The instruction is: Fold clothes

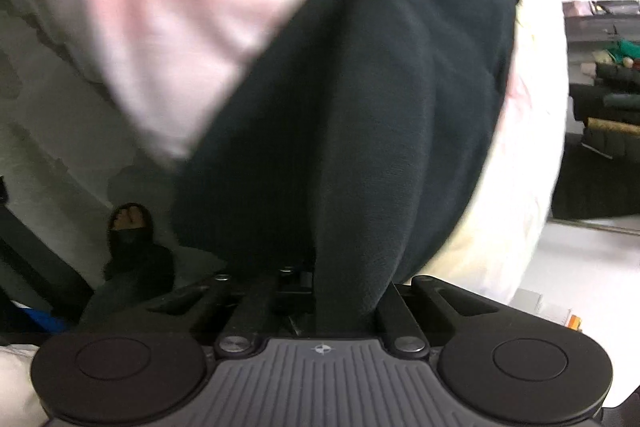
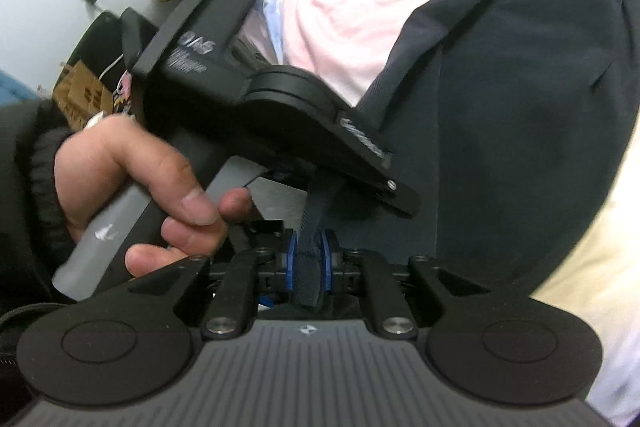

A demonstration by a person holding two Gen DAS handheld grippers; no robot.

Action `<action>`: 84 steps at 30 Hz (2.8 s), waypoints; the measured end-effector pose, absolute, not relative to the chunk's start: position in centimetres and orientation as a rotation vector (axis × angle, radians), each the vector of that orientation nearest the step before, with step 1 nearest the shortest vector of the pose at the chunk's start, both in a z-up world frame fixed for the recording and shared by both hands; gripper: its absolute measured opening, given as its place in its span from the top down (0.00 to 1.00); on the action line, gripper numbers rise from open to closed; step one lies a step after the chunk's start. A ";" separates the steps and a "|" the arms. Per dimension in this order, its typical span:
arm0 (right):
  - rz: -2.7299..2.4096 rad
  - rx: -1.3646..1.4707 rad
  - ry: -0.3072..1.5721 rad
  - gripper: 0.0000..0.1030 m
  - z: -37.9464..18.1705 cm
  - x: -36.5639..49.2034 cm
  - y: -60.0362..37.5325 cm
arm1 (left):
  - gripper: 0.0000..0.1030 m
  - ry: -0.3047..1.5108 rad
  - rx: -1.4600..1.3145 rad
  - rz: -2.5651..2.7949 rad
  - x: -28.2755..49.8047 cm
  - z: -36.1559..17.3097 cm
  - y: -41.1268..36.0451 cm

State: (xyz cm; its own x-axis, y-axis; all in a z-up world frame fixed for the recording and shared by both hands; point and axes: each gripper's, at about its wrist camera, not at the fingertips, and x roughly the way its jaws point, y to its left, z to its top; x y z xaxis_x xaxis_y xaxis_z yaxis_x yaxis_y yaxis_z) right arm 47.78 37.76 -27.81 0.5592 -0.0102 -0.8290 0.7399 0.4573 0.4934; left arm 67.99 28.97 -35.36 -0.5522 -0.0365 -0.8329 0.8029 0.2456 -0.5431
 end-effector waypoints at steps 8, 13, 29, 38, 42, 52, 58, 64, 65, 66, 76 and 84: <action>-0.623 1.073 0.907 0.75 -29.4 49.9 38.0 | 0.80 1.768 0.732 -1.363 74.4 -41.1 28.3; -0.741 1.079 0.933 0.73 -28.3 47.2 36.4 | 0.56 1.722 0.739 -1.371 75.8 -40.3 29.0; -1.011 1.150 0.598 0.52 -26.5 31.9 18.0 | 0.23 1.289 0.805 -1.464 66.6 -30.2 30.1; -0.888 1.276 0.499 0.45 -32.1 25.5 4.5 | 0.27 1.319 0.844 -1.398 54.4 -33.3 29.8; -0.851 1.314 0.502 0.44 -34.0 24.2 -0.3 | 0.27 1.283 0.847 -1.337 50.6 -33.2 29.0; -0.833 1.349 0.495 0.34 -39.0 22.6 -9.4 | 0.24 1.162 0.840 -1.280 45.1 -36.9 26.9; -0.805 1.282 0.499 0.37 -40.4 23.4 -11.9 | 0.28 1.076 0.801 -1.191 43.7 -37.7 26.7; -0.788 1.293 0.440 0.37 -38.7 22.5 -12.4 | 0.41 1.029 0.808 -1.143 43.3 -37.9 26.6; -0.776 1.300 0.421 0.37 -38.4 22.2 -12.2 | 0.41 1.021 0.810 -1.136 43.2 -38.0 26.6; -0.763 1.310 0.409 0.37 -38.3 21.9 -12.2 | 0.44 1.013 0.815 -1.133 43.1 -38.0 26.7; -0.725 1.333 0.526 0.42 -41.2 24.1 -14.1 | 0.85 1.019 0.807 -1.125 43.8 -37.7 27.1; -0.765 1.193 0.500 0.93 -39.2 24.3 -13.9 | 0.99 0.980 0.867 -1.189 43.2 -35.4 27.4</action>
State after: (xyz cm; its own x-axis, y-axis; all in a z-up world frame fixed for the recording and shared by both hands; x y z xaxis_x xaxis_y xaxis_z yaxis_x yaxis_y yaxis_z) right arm 24.27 -13.89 -39.16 0.6555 -0.2618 -0.7083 0.7538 0.1711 0.6344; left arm 43.22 27.39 -35.45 0.0921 -0.3345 -0.9379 0.9845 0.1717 0.0354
